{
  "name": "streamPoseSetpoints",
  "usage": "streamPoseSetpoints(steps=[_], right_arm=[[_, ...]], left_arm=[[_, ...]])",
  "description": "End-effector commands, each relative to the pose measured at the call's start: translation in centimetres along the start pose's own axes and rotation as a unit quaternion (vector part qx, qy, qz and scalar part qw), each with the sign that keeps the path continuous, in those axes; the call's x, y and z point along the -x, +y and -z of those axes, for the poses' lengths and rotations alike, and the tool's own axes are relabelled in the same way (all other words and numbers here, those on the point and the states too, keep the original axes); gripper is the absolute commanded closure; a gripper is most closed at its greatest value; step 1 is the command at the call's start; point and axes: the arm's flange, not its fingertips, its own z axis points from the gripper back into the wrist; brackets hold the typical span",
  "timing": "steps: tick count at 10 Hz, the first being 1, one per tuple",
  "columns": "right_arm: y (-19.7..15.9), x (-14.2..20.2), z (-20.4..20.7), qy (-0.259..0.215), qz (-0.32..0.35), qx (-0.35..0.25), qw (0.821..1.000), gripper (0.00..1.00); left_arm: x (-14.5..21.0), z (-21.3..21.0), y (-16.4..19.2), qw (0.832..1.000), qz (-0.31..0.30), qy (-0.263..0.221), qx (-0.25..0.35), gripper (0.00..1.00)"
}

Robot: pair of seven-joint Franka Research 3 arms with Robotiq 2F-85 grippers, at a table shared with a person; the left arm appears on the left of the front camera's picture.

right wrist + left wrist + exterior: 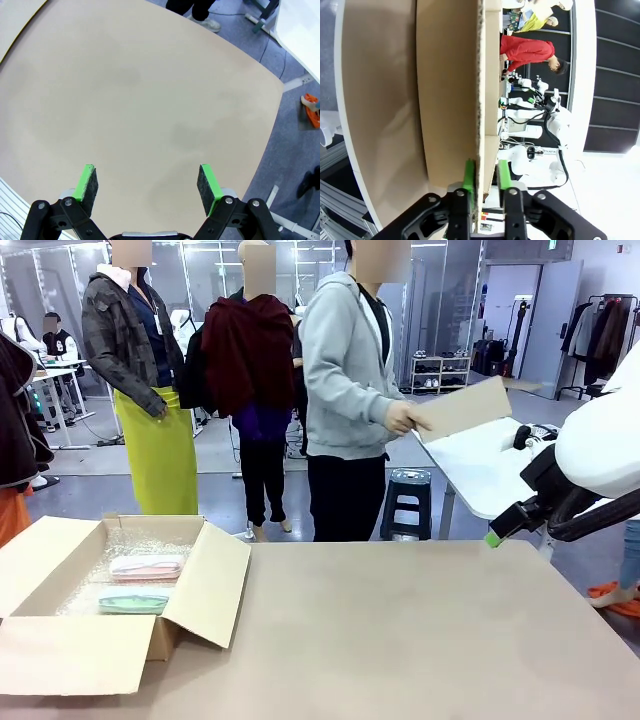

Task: Pack the glasses set securely to prepare it for shipping.
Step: Position the Package Box on the left side of the table.

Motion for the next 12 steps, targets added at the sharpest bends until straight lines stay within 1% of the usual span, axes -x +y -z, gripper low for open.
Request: streamPoseSetpoints(steps=[1,2,3,5,6,7,10,11,12], right_arm=[[0.4,0.0,-0.2,0.004,0.01,0.003,1.0,0.0],[0.4,0.0,-0.2,0.004,0.01,0.003,1.0,0.0],[0.4,0.0,-0.2,0.004,0.01,0.003,1.0,0.0],[0.4,0.0,-0.2,0.004,0.01,0.003,1.0,0.0],[0.4,0.0,-0.2,0.004,0.01,0.003,1.0,0.0],[0.4,0.0,-0.2,0.004,0.01,0.003,1.0,0.0],[0.4,0.0,-0.2,0.004,0.01,0.003,1.0,0.0],[0.4,0.0,-0.2,0.004,0.01,0.003,1.0,0.0],[0.4,0.0,-0.2,0.004,0.01,0.003,1.0,0.0]], left_arm=[[0.3,-0.2,-0.9,1.0,0.009,0.007,-0.008,0.27],[0.2,-0.4,-1.2,1.0,0.011,0.0,-0.013,0.03],[0.2,-0.7,-1.5,1.0,0.01,-0.004,-0.018,0.0],[0.4,-1.2,-1.8,1.0,0.012,-0.01,-0.02,0.0],[0.5,-1.4,-2.0,1.0,0.012,-0.011,-0.024,0.09],[0.6,-1.6,-2.2,0.999,0.013,-0.014,-0.025,0.0],[0.7,-1.6,-3.0,0.999,0.022,-0.014,-0.041,0.0],[0.5,-2.2,-4.5,0.997,0.036,-0.032,-0.058,0.0],[0.5,-2.1,-6.5,0.996,0.046,-0.036,-0.071,0.0]])
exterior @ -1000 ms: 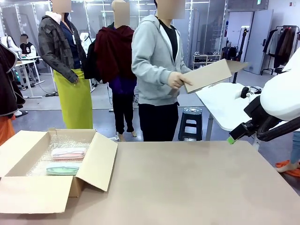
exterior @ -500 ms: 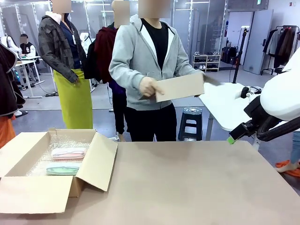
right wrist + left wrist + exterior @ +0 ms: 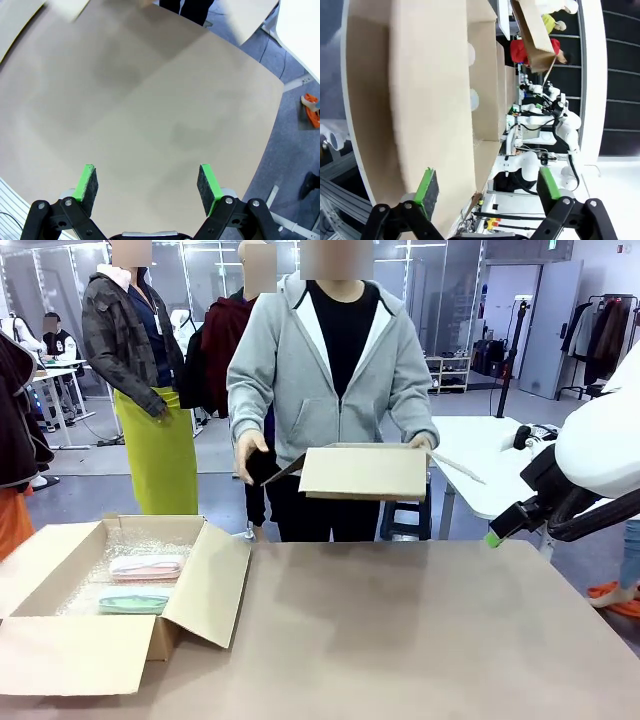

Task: Pack the glasses set securely to prepare it for shipping.
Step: Position the Package Box on the left side of the table.

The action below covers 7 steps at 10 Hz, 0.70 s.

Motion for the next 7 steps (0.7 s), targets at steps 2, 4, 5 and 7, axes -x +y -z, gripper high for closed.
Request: streamPoseSetpoints(steps=[2,4,5,7], right_arm=[[0.4,0.0,-0.2,0.004,0.01,0.003,1.0,0.0],[0.4,0.0,-0.2,0.004,0.01,0.003,1.0,0.0],[0.4,0.0,-0.2,0.004,0.01,0.003,1.0,0.0],[0.4,0.0,-0.2,0.004,0.01,0.003,1.0,0.0]], left_arm=[[-0.4,1.7,-11.1,0.989,0.092,0.004,-0.114,0.0],[-0.4,4.6,-19.5,0.974,0.139,0.017,-0.176,0.0],[0.4,7.6,-22.8,0.967,0.157,0.018,-0.2,0.0],[3.1,12.6,-27.4,0.946,0.213,0.017,-0.245,0.0]])
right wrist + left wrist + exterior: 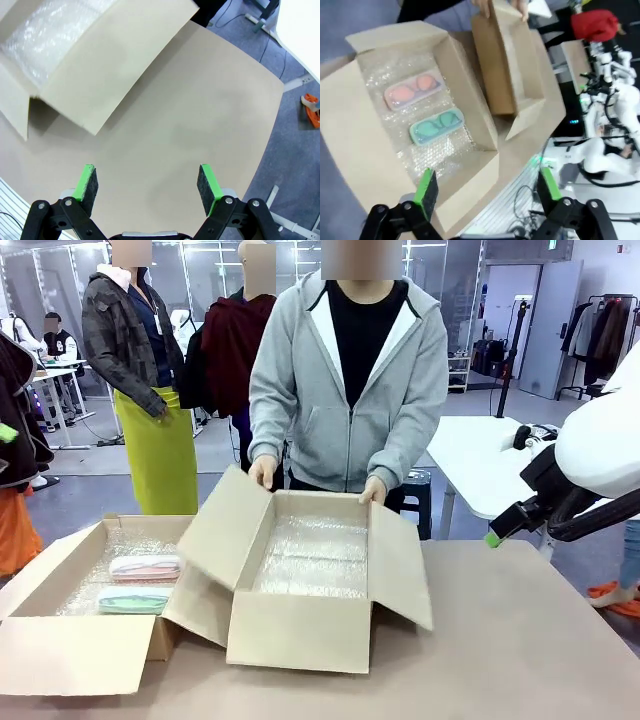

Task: Pack the glasses set securely to prepare it for shipping.
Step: Position the Package Box on the left side of the table.

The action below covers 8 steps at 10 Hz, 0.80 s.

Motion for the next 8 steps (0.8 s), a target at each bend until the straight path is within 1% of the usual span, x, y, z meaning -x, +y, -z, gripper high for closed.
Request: streamPoseSetpoints(steps=[1,2,3,4,5,6,8], right_arm=[[0.4,0.0,-0.2,0.004,0.01,0.003,1.0,0.0],[0.4,0.0,-0.2,0.004,0.01,0.003,1.0,0.0],[0.4,0.0,-0.2,0.004,0.01,0.003,1.0,0.0],[0.4,0.0,-0.2,0.004,0.01,0.003,1.0,0.0],[0.4,0.0,-0.2,0.004,0.01,0.003,1.0,0.0],[0.4,0.0,-0.2,0.004,0.01,0.003,1.0,0.0],[0.4,0.0,-0.2,0.004,0.01,0.003,1.0,0.0]], left_arm=[[3.1,4.0,-4.7,0.998,0.05,-0.005,-0.031,0.0],[3.7,5.6,-8.2,0.991,0.125,-0.015,-0.032,0.0],[4.6,6.9,-11.2,0.978,0.204,-0.026,-0.011,0.0],[6.2,8.4,-13.3,0.957,0.282,-0.051,-0.043,0.0],[7.7,9.7,-14.5,0.947,0.313,-0.032,-0.07,0.0],[9.1,10.5,-15.6,0.941,0.326,-0.024,-0.084,0.0],[11.6,11.9,-16.1,0.904,0.4,-0.052,-0.144,0.0]])
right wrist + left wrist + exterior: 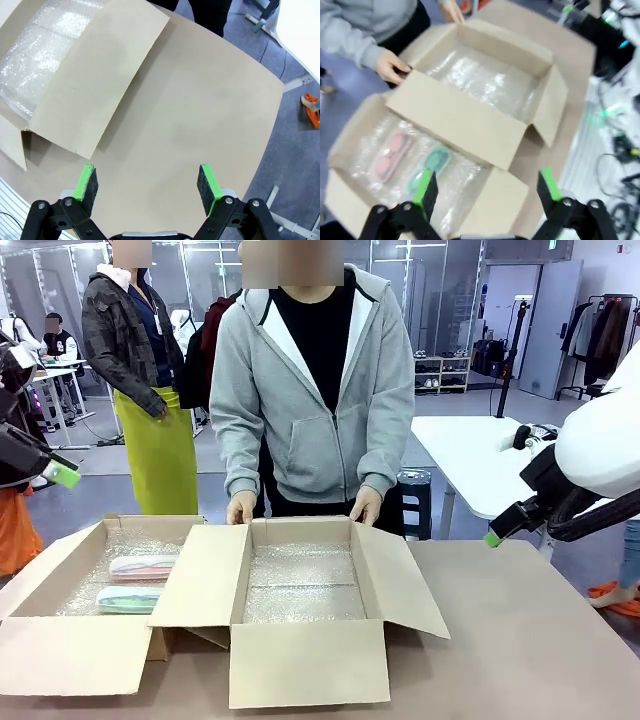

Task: Pack the glasses set securely to prepare it for shipping.
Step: Position the Package Box on the left side of the table.

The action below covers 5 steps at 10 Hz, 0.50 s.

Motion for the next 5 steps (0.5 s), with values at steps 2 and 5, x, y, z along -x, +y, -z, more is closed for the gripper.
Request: streamPoseSetpoints(steps=[2,5], right_arm=[[0.36,-0.03,-0.19,0.004,0.01,0.003,1.0,0.0],[0.36,-0.03,-0.19,0.004,0.01,0.003,1.0,0.0]], left_arm=[[2.87,2.19,-1.89,0.997,0.046,0.054,-0.029,0.0],[2.25,1.48,-1.66,0.999,0.036,0.027,-0.02,0.0]])
